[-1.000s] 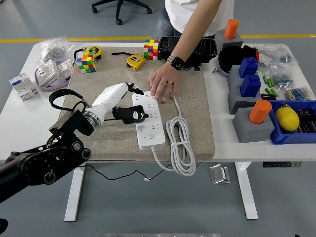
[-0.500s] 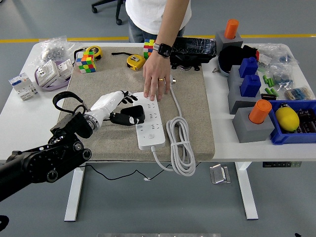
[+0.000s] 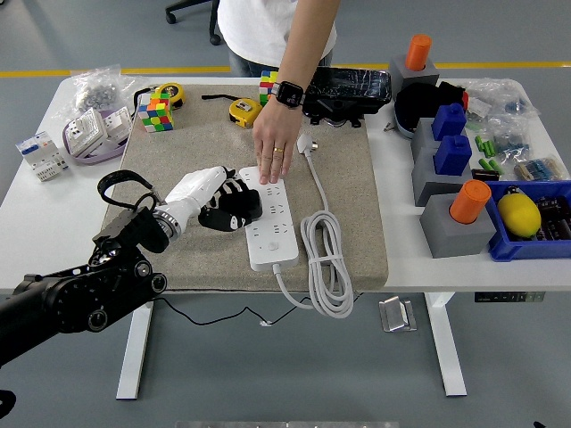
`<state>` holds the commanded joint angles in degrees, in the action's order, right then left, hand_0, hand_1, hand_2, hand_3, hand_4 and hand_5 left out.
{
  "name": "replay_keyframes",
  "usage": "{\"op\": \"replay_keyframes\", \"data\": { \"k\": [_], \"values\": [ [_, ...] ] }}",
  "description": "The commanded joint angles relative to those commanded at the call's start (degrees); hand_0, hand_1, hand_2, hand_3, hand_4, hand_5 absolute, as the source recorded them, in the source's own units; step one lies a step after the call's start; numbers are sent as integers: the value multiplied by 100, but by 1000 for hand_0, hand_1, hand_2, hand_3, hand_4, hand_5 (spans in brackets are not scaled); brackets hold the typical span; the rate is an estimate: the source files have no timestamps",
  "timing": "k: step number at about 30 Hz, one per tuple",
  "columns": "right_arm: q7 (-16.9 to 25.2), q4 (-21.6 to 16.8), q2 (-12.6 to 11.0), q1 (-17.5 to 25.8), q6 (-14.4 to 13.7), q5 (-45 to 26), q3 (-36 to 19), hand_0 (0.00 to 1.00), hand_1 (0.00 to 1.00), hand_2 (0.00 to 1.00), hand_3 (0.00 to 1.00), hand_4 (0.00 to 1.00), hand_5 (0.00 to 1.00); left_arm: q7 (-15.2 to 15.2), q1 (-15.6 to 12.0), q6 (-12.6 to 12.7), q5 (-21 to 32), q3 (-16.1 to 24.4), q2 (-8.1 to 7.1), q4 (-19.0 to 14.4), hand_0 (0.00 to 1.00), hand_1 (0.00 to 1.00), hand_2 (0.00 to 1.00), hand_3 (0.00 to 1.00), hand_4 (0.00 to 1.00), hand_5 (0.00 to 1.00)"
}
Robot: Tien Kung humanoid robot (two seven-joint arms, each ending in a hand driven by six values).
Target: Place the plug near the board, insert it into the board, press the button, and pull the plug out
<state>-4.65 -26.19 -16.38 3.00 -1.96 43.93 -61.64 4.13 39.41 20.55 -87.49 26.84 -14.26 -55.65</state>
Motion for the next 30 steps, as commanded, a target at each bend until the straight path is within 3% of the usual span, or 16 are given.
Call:
{"op": "replay_keyframes", "data": {
  "k": [8, 13, 18, 19, 24, 25, 30],
  "values": [
    [0, 3, 36, 30, 2, 8, -35, 606, 663, 632, 566, 984, 587, -317, -206, 111, 19, 528, -96, -84, 285, 439, 492, 548, 741, 2],
    [1, 2, 45, 24, 2, 10, -57, 606, 663, 632, 566, 983, 587, -355, -251, 126, 42, 626, -219, 217, 294, 438, 491, 548, 738, 2],
    [1, -2, 46, 24, 1, 11, -73, 606, 663, 632, 566, 983, 587, -109, -286, -95, 74, 565, -281, 495, 294, 438, 491, 548, 738, 2],
    [1, -3, 47, 25, 0, 11, -74, 606, 663, 632, 565, 984, 587, -62, -296, -141, 83, 566, -281, 521, 410, 522, 562, 570, 777, 23],
    [0, -8, 52, 21, 4, 13, -69, 606, 663, 632, 565, 984, 587, -4, -333, -250, 144, 565, -263, 597, 410, 522, 562, 570, 777, 23],
    [0, -12, 52, 22, 4, 14, -72, 606, 663, 632, 565, 983, 587, -34, -343, -244, 149, 568, -264, 599, 702, 756, 751, 848, 998, 352],
    [-2, -21, 41, 21, 6, 21, -68, 606, 663, 632, 565, 983, 587, -154, -384, -173, 139, 701, -279, 528, 702, 756, 751, 848, 998, 352]
  ]
}}
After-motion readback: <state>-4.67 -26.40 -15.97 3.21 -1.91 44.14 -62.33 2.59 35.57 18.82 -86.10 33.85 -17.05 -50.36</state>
